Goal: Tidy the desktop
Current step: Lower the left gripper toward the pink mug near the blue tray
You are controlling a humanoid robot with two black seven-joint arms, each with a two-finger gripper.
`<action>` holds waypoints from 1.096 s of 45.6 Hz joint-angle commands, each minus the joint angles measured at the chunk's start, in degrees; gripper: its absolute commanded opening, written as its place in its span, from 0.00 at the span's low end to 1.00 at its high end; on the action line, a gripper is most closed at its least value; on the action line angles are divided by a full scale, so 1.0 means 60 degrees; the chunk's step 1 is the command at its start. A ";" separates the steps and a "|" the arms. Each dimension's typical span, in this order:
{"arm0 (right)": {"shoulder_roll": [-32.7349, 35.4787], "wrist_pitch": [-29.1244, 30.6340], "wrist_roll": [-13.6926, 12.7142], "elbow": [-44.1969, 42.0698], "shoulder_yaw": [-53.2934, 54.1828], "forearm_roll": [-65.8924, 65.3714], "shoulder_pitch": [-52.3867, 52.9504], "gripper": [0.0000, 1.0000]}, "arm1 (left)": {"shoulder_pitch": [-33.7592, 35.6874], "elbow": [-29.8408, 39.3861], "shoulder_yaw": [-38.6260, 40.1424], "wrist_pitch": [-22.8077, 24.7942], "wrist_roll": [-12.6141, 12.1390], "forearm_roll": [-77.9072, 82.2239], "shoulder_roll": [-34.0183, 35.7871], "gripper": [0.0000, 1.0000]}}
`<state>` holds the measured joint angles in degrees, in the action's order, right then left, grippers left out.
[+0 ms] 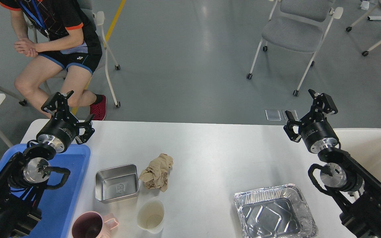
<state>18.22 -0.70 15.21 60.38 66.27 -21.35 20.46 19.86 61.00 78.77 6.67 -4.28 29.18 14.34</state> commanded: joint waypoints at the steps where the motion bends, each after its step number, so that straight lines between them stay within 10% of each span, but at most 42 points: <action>1: 0.0010 0.0000 0.0000 0.0000 0.0000 -0.0001 -0.0012 1.00 | 0.0190 -0.0030 -0.0310 0.0001 0.0025 0.0059 -0.0089 0.97; 30: -0.0064 0.0000 0.0014 0.0014 0.0015 -0.0016 -0.0115 1.00 | 0.0132 0.0394 -0.0311 -0.0087 -0.0136 0.0205 -0.0207 0.97; 50: -0.0107 0.0000 0.0014 0.0000 0.0000 -0.0016 -0.0129 1.00 | -0.0190 0.3177 -0.3957 -0.0043 -0.0224 0.0264 0.4947 0.97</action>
<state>17.66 -0.70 15.30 60.48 66.33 -21.44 19.60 18.72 76.28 61.00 6.16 -5.62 30.77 35.59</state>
